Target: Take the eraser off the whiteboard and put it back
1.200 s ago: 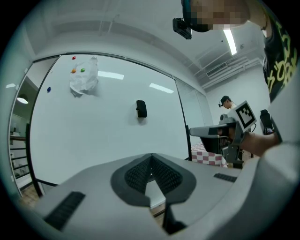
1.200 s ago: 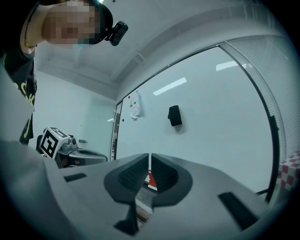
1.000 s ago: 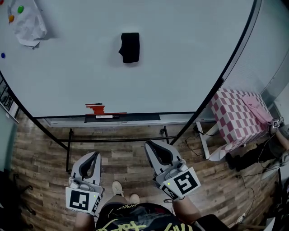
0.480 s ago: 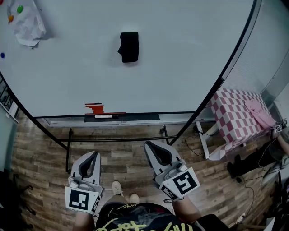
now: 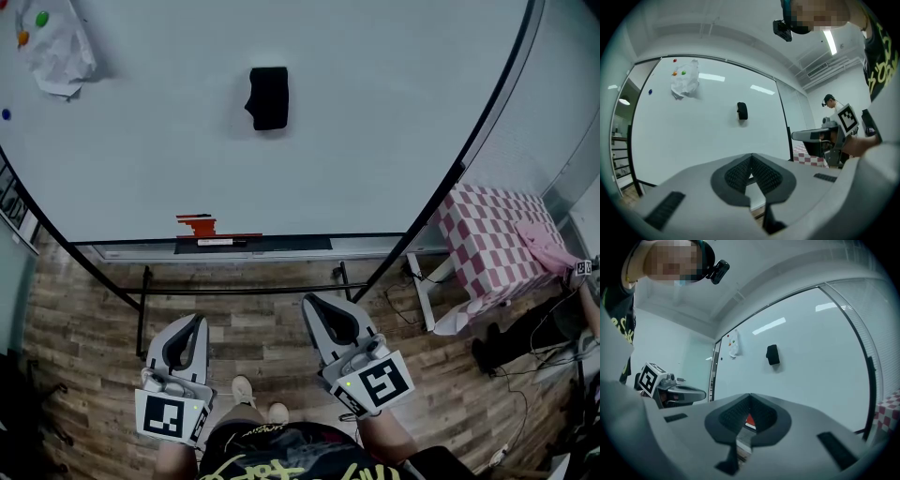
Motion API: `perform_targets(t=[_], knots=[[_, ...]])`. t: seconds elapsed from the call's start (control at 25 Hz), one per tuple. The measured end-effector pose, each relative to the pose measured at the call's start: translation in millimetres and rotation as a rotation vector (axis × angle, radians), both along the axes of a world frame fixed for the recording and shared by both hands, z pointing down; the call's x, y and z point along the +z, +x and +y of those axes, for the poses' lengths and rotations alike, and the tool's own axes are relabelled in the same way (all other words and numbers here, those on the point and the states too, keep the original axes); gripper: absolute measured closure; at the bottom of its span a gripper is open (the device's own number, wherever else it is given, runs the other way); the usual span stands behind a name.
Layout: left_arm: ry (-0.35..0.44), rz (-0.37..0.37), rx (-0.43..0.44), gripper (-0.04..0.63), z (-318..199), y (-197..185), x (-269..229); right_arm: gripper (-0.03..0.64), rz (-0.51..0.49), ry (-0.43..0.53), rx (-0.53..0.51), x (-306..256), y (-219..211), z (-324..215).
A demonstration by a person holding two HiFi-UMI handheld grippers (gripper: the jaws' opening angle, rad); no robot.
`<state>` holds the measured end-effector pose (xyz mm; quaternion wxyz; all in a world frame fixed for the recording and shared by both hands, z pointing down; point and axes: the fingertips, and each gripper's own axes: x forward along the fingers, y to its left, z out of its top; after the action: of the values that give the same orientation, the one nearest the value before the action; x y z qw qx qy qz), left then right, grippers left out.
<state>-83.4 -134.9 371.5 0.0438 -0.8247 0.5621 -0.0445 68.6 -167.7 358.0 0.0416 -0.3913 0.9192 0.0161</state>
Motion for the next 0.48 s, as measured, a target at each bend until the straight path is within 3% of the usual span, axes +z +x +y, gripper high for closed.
perform_targets(t=[0.16,0.32,0.48], knots=[[0.013,-0.022,0.004,0.589,-0.7,-0.5,0.1,0.607,0.001,0.001,-0.003,0.1,-0.4,-0.9],[-0.012,0.023,-0.015,0.589,-0.6,0.2,-0.3,0.607,0.002,-0.001,-0.006,0.3,-1.0,-1.6],[0.017,-0.035,-0.001,0.589,-1.7,-1.3,0.2,0.607,0.002,0.0,-0.01,1.0,-1.2,-2.5]])
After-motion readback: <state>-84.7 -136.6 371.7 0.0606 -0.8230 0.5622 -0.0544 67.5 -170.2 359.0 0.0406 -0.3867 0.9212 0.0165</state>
